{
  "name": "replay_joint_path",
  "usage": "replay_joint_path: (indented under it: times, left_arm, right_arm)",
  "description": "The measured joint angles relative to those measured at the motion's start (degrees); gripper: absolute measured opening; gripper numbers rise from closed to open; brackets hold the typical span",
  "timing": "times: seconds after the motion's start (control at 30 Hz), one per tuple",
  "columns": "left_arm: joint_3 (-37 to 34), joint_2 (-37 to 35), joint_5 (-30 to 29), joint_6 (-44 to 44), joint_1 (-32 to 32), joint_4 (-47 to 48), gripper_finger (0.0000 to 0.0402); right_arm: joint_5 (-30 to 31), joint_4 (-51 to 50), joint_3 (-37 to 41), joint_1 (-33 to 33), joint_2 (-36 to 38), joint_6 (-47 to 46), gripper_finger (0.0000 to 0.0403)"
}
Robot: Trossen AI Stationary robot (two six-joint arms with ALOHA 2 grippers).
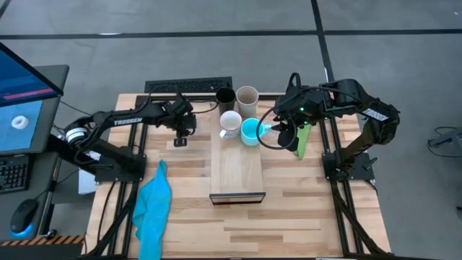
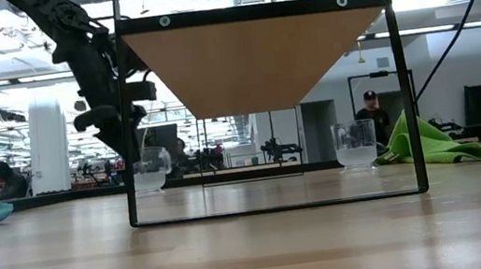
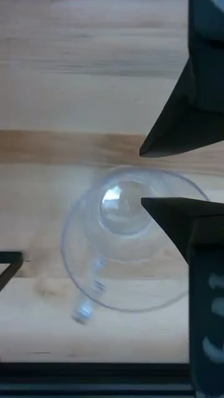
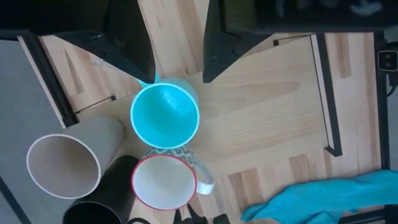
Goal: Stack small to large cups/mugs on shelf
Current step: Put the left transparent cup on the shelf
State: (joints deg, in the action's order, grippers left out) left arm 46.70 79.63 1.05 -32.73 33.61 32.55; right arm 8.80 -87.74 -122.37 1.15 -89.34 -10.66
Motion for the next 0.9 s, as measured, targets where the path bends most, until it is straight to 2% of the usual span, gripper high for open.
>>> replay_joint_path:
  times: [0.17,0.4,0.57,0.9]
  left_arm:
    - [0.2,-0.02,-0.05,-0.5,-0.33,2.08,0.0106]
    - [0.48,-0.02,-0.25,2.16,-0.33,5.09,0.001]
    - [0.48,-1.99,-0.34,5.21,-1.23,6.66,0.0003]
    - [6.58,-13.64,0.01,14.63,-7.89,17.56,0.0001]
  right_arm:
    - [0.0,-0.02,0.0,0.0,0.0,0.01,0.0157]
    - [0.0,-0.02,0.0,0.02,0.0,0.04,0.0152]
    - [0.0,-0.02,0.0,0.0,0.0,0.04,0.0148]
    - [0.0,2.59,0.0,0.02,0.0,0.72,0.0149]
